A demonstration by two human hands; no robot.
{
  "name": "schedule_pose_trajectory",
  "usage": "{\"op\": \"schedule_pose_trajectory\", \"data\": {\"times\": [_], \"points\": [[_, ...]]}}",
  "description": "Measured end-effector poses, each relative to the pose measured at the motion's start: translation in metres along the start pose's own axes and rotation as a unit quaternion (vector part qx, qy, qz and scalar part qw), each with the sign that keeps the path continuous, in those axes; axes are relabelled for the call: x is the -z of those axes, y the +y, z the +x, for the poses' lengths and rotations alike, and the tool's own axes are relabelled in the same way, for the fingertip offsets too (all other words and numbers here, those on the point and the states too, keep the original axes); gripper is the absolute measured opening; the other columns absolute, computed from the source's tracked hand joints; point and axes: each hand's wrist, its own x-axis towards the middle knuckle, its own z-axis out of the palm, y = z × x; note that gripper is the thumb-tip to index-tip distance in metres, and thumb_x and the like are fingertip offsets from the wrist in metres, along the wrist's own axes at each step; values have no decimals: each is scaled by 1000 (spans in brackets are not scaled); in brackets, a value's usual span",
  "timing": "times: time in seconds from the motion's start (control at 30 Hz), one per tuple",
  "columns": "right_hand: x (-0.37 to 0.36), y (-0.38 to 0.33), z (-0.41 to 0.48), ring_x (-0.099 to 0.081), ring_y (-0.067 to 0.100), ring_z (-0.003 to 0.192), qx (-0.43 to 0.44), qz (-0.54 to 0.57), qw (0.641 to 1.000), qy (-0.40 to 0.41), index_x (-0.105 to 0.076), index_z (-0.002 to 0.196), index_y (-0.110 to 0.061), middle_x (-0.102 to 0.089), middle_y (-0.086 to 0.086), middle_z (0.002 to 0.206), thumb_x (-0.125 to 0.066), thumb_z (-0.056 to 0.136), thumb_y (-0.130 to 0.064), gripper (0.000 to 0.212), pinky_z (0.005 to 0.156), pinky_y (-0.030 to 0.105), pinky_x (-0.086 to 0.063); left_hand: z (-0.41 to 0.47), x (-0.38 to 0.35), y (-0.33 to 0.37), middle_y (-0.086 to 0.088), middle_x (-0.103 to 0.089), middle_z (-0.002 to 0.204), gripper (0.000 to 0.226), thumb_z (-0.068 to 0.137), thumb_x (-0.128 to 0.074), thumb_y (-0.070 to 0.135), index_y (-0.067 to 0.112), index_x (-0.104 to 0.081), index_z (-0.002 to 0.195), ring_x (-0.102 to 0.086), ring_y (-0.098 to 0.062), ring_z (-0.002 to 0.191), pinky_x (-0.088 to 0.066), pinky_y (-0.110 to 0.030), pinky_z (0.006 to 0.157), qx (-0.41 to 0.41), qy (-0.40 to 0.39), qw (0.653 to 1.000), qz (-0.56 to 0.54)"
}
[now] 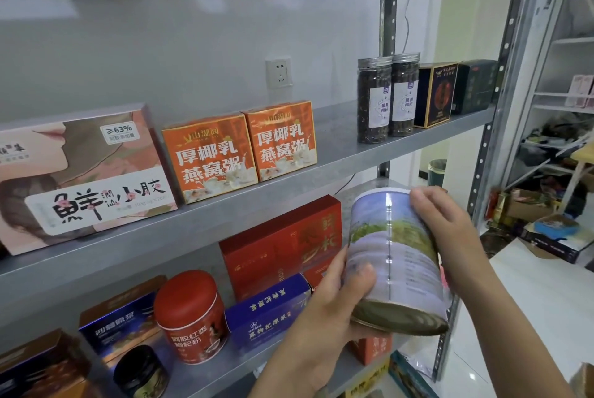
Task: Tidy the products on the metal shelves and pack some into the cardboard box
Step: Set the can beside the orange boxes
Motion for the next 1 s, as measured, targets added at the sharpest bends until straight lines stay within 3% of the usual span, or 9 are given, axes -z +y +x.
{"op": "schedule_pose_trajectory", "data": {"times": [0.1,0.2,0.3,0.4,0.53,0.63,0.83,0.93,1.0], "points": [[10,10,6,-65,24,108,-114,194,974,-32,-55,125,-30,-64,3,123,-63,74,-55,57,85,45,-56,8,0,-1,-19,-52,141,72,88,-62,54,17,-42,146,-50,-38,130,-42,-61,104,2,-55,995,-86],[14,10,4,-61,37,115,-194,287,925,-158,-54,134,-14,-63,19,126,-83,56,-61,96,85,45,-57,20,-3,-3,-25,-43,147,80,87,-61,59,12,-39,148,-41,-42,136,-40,-58,107,27,-106,979,-173],[19,8,8,-62,38,113,-211,322,906,-179,-56,132,-7,-63,22,125,-91,44,-56,107,86,48,-56,32,-9,-5,-22,-45,146,71,91,-52,59,15,-44,146,-43,-39,135,-38,-59,108,7,-82,986,-148],[24,2,23,-63,44,109,-167,331,917,-145,-48,131,-5,-60,28,124,-88,53,-49,99,81,54,-57,42,-17,6,-16,-61,132,56,92,-44,49,13,-58,133,-56,-31,126,-43,-56,106,-27,49,998,-41],[32,-12,42,-70,30,88,-40,255,965,-49,-49,108,-15,-67,14,99,-70,72,-27,44,68,43,-60,60,-33,20,12,-68,119,49,90,-56,46,32,-48,136,-63,-7,113,-54,-27,92,-107,85,982,127],[36,-21,55,-71,22,82,-13,191,981,-35,-51,108,-18,-68,3,94,-84,65,-26,55,62,34,-57,80,-50,22,16,-69,114,54,88,-65,24,35,-40,135,-66,-2,105,-53,-15,78,-142,88,970,178],[69,-30,89,-71,4,80,-68,217,969,-98,-46,132,-30,-66,-5,111,-71,67,-40,71,68,31,-56,103,-63,25,-10,-64,128,64,86,-67,45,17,-48,140,-63,-27,117,-53,-48,95,-125,129,983,45],[84,-23,99,-69,18,104,-107,196,953,-206,-46,139,-23,-69,0,121,-84,57,-54,96,91,45,-53,109,-62,25,-20,-52,141,75,85,-65,53,11,-45,144,-49,-38,131,-35,-63,109,-108,73,989,-75],[88,-24,101,-64,27,114,-118,163,937,-287,-55,133,-15,-67,9,124,-72,68,-60,80,100,47,-49,115,-65,27,-21,-46,146,79,86,-63,57,12,-40,147,-42,-39,136,-28,-63,113,-75,46,987,-132]]}}
